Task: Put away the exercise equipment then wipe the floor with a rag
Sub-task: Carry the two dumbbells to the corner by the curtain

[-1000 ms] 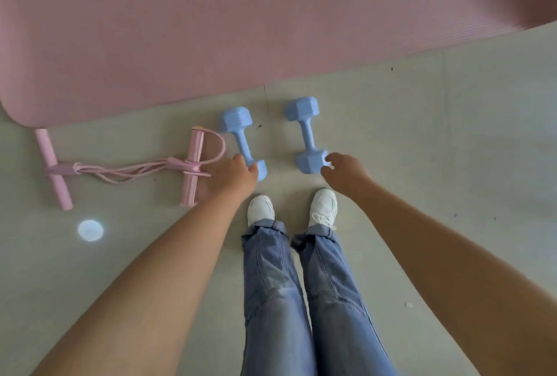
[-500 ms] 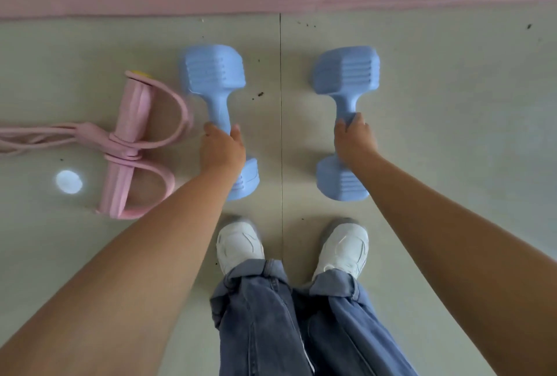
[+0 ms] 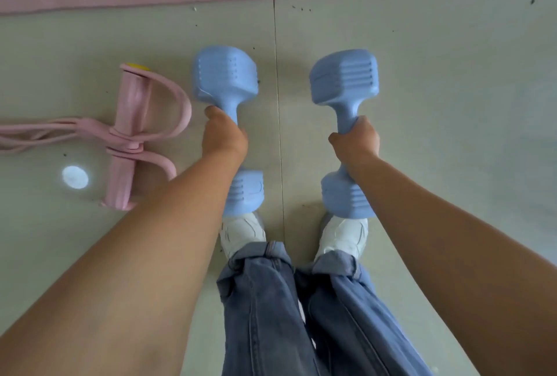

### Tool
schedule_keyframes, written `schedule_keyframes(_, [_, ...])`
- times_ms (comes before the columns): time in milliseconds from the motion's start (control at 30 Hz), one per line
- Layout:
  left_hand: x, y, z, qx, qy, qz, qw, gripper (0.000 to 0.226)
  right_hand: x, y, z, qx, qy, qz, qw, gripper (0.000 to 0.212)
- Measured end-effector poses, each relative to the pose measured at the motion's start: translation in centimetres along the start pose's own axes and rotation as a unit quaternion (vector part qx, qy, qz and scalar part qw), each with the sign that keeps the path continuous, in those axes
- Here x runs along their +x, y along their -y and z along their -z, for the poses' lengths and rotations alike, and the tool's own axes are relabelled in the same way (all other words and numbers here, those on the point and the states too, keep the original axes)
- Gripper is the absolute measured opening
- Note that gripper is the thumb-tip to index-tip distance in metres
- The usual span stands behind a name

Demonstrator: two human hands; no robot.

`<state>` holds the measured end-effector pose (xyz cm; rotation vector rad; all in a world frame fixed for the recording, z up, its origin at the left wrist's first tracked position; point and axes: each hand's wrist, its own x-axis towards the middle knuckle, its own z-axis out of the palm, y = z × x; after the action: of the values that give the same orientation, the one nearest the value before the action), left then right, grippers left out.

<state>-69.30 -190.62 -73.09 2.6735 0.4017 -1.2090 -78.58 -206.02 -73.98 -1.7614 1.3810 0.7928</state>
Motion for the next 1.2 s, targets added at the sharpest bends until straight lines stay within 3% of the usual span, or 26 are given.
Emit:
schedule_keyframes(300, [-18.2, -1.3, 5.4, 0.11, 0.112, -0.079, 0.985, 0.038, -15.1, -5.1, 7.9, 0.041, 0.059, -0.038, 0.997, 0.015])
schedule_keyframes(767, [-43.8, -6.7, 14.6, 0.302, 0.111, -0.224, 0.92, 0.043, -38.5, -14.5, 24.7, 0.237, 0.003, -0.088, 0.968, 0.031])
schedule_keyframes(1000, [-54.1, -12.2, 13.8, 0.377, 0.097, -0.297, 0.872, 0.045, -45.8, -23.2, 30.1, 0.35, -0.021, -0.149, 0.925, 0.034])
schedule_keyframes(1200, [-64.0, -21.5, 6.1, 0.423, 0.082, -0.326, 0.841, 0.051, -46.0, -34.4, 38.6, 0.442, -0.04, -0.181, 0.878, 0.033])
